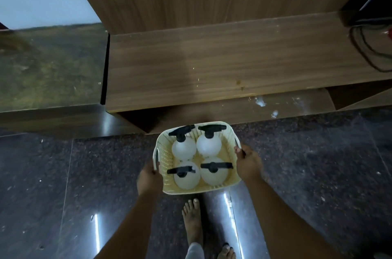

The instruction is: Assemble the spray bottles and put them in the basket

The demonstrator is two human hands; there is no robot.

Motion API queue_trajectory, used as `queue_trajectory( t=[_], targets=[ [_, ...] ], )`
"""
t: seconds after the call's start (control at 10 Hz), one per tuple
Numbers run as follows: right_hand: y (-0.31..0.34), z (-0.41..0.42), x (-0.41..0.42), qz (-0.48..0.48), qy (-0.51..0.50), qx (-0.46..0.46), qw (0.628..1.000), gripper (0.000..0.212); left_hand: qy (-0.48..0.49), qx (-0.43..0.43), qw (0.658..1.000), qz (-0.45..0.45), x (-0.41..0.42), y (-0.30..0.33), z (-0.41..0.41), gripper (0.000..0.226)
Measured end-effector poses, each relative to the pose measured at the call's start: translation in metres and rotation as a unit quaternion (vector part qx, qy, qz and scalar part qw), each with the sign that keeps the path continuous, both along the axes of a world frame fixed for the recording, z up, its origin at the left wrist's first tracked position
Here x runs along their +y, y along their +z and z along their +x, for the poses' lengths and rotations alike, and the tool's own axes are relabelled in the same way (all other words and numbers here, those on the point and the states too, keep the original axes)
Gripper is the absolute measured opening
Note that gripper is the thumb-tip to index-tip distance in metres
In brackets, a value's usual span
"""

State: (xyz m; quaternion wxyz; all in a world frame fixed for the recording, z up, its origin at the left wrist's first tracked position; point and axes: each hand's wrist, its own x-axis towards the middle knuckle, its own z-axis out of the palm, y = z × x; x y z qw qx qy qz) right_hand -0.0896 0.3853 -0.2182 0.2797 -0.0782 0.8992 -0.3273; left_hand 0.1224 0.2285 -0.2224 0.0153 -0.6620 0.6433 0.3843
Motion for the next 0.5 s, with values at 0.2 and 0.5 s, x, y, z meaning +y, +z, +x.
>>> queue_trajectory(
  t=[0.2, 0.5],
  targets=[
    [-0.072, -0.05, -0.058, -0.031, -0.013, -0.053, 0.998, 0.031, -0.018, 0.038, 0.999, 0.016, -0.058, -0.074, -0.044, 0.021],
    [-0.151, -0.116, -0.15, 0.04, 0.071, 0.057, 0.995, 0.037, -0.089, 0.017, 0.994, -0.064, -0.171, -0.149, -0.105, 0.027]
  ],
)
